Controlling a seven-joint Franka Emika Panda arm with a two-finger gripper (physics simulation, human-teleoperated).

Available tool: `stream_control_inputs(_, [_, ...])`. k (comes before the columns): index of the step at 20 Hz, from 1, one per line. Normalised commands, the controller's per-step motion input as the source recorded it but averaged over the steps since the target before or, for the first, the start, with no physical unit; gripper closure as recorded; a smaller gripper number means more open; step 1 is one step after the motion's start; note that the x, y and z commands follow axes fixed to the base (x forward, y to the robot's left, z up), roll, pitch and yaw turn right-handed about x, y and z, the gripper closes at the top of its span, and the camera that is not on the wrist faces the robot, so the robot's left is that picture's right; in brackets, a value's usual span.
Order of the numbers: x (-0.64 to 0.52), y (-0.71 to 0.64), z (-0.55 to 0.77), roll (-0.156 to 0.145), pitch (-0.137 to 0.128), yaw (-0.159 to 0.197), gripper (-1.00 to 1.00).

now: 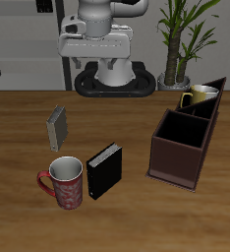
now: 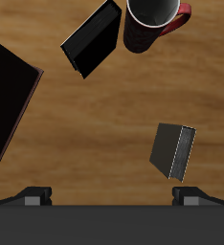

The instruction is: Place the white-yellow mug into the left desk caddy's left compartment and place the black book into the left desk caddy's front compartment

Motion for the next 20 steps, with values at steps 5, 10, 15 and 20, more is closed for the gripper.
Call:
stream_control_inputs(5, [0.20, -0.26, 0.11, -0.068, -0.039, -0.022, -1.00])
stream_control_inputs(10, [0.33, -0.06, 0.04, -0.040, 0.001, -0.030, -1.00])
stream_control_inputs(15, [0.36, 0.05, 0.04, 0.004, 0.001, -0.001, -1.00])
stream_control_inputs(20, [0.40, 0.22, 0.05, 0.052, 0.002, -0.040, -1.00])
